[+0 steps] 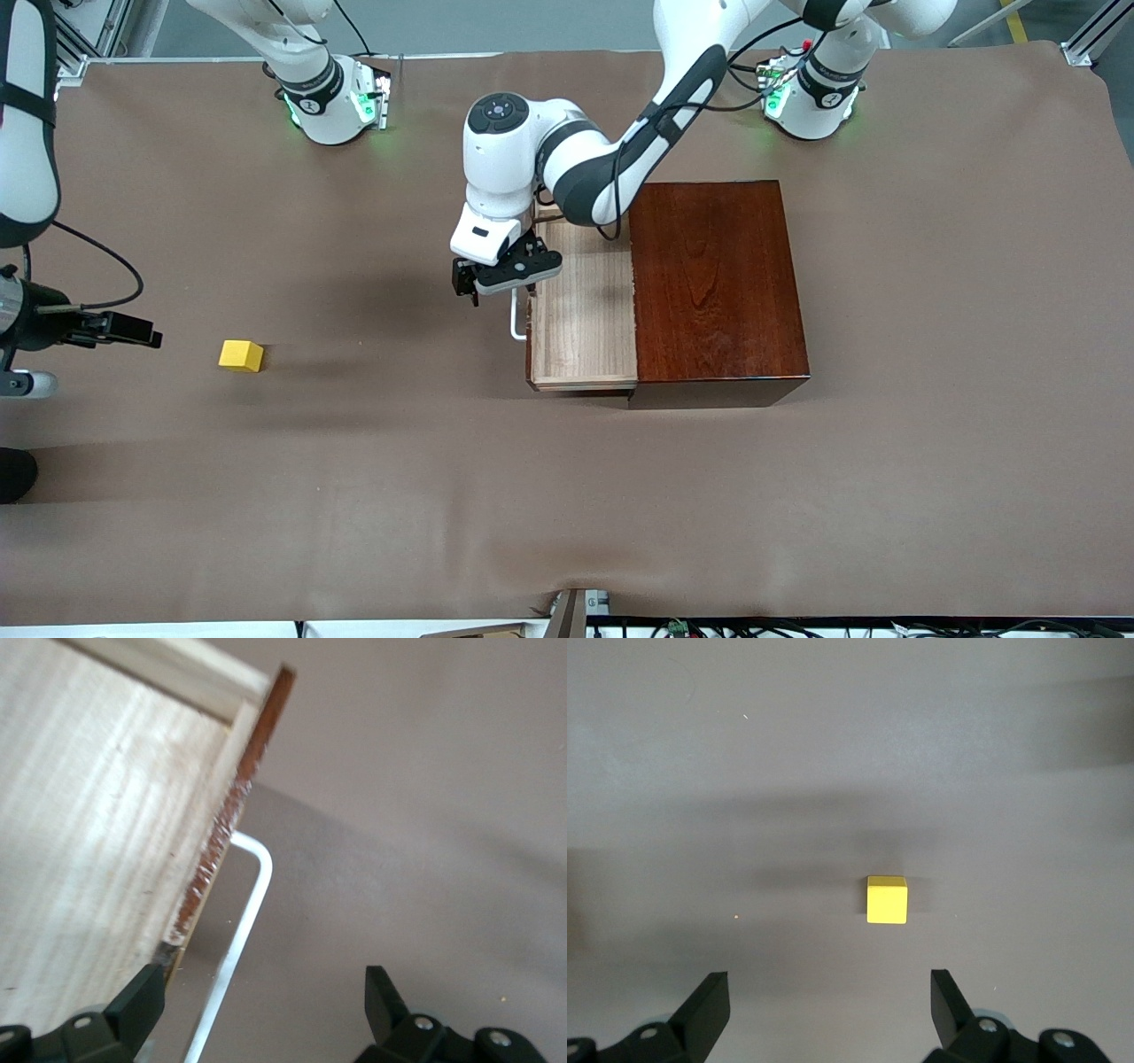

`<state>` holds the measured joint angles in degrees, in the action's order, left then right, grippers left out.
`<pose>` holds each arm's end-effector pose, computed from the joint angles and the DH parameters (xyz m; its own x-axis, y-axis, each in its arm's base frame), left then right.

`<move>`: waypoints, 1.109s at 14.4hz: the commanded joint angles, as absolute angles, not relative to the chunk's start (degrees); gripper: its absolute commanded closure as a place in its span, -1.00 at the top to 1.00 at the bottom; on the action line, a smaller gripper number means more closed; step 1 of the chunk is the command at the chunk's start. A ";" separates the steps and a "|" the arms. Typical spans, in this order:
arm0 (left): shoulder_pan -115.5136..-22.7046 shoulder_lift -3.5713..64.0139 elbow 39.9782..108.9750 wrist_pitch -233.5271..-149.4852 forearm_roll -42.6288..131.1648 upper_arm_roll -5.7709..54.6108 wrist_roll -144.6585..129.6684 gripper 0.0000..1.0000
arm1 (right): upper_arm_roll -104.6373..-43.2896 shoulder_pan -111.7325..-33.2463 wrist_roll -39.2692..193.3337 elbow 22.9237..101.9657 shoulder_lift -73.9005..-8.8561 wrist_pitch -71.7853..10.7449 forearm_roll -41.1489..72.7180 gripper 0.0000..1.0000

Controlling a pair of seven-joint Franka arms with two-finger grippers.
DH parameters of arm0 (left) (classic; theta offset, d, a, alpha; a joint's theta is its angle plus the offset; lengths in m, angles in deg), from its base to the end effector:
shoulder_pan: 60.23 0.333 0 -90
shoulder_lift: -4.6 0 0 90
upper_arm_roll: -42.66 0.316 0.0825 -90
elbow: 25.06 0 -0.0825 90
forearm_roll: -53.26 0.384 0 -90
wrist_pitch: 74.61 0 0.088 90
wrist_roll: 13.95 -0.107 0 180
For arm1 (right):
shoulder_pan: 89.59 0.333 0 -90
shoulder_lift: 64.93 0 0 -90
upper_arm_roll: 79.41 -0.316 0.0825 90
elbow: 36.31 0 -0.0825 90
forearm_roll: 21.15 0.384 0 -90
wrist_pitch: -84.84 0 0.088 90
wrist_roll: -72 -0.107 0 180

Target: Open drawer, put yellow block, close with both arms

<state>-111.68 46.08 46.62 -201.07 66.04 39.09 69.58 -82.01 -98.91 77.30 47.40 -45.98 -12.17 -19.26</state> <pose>0.4564 -0.6167 0.3572 0.8945 0.4060 0.1871 0.3692 -0.9069 0.2029 0.6458 -0.0768 0.4866 0.9952 -0.0294 -0.0935 -0.0347 -0.9978 -0.0558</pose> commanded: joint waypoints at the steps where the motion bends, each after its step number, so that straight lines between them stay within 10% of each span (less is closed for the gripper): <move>1: -109.73 38.46 47.54 -192.41 65.39 39.41 67.10 1.00 | -82.75 -100.48 76.83 46.83 -44.46 -12.63 -19.92 1.00; 9: -96.46 22.46 48.94 -168.32 65.30 39.05 43.04 1.00 | -82.75 -101.10 73.05 52.71 -41.73 -19.66 -19.92 1.00; 16: -83.46 10.77 57.19 -165.05 64.42 38.88 26.07 1.00 | -82.67 -102.42 72.70 62.29 -41.29 -30.02 -19.74 1.00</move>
<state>-86.41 15.86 51.71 -164.65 65.79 39.49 29.79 -81.76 -101.26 73.72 59.59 -40.42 -27.47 -19.28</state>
